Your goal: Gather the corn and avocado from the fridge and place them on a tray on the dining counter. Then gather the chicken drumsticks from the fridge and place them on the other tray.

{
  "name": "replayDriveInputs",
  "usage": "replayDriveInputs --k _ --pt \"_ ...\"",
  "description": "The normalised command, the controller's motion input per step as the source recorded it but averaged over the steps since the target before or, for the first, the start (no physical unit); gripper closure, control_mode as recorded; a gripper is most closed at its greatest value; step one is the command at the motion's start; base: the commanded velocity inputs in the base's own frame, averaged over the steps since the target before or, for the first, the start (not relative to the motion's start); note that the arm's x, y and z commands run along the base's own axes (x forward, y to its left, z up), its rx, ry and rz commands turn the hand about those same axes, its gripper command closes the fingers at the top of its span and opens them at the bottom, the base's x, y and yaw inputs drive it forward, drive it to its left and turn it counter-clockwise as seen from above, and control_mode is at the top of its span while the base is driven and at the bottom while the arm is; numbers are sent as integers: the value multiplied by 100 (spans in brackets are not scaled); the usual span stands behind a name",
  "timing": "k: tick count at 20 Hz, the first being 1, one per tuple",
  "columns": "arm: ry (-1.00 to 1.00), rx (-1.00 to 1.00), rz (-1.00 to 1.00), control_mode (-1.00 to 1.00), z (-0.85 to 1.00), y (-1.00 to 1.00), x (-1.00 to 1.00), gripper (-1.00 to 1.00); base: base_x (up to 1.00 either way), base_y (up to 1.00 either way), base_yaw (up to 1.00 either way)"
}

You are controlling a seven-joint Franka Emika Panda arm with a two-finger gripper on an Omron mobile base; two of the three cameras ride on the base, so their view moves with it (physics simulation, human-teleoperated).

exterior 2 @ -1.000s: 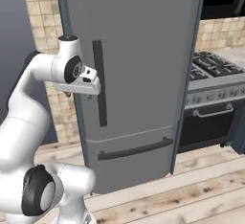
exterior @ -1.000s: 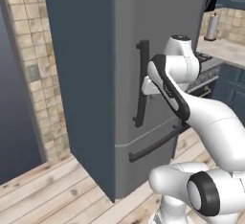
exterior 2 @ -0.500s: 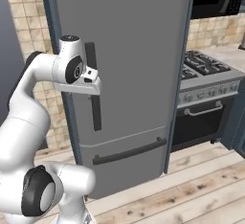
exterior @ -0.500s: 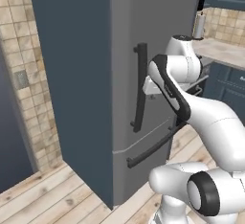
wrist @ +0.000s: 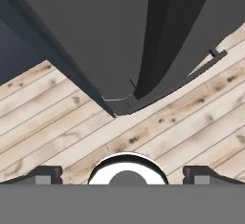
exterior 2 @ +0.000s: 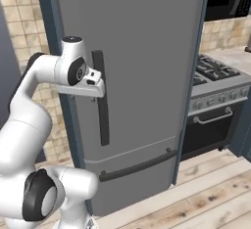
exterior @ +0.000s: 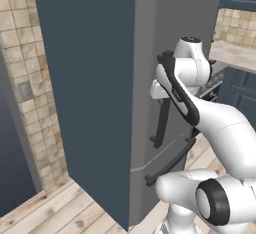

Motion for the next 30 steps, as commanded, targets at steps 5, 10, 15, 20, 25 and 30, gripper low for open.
replayDriveInputs --k 5,10,15,20,25,30 --pt "-15 0 1 -100 -9 -4 -19 -100 0 1 0" --pt "-40 0 13 -100 -47 -35 -58 -100 0 0 0" --pt "-38 3 25 -100 -47 -48 -19 -100 0 0 0" --pt "-25 9 36 -100 -25 -16 45 -100 0 0 0" --pt "-27 10 41 -100 -12 0 31 -100 0 0 0" --pt "-22 8 35 -100 -2 0 15 -100 0 0 0"
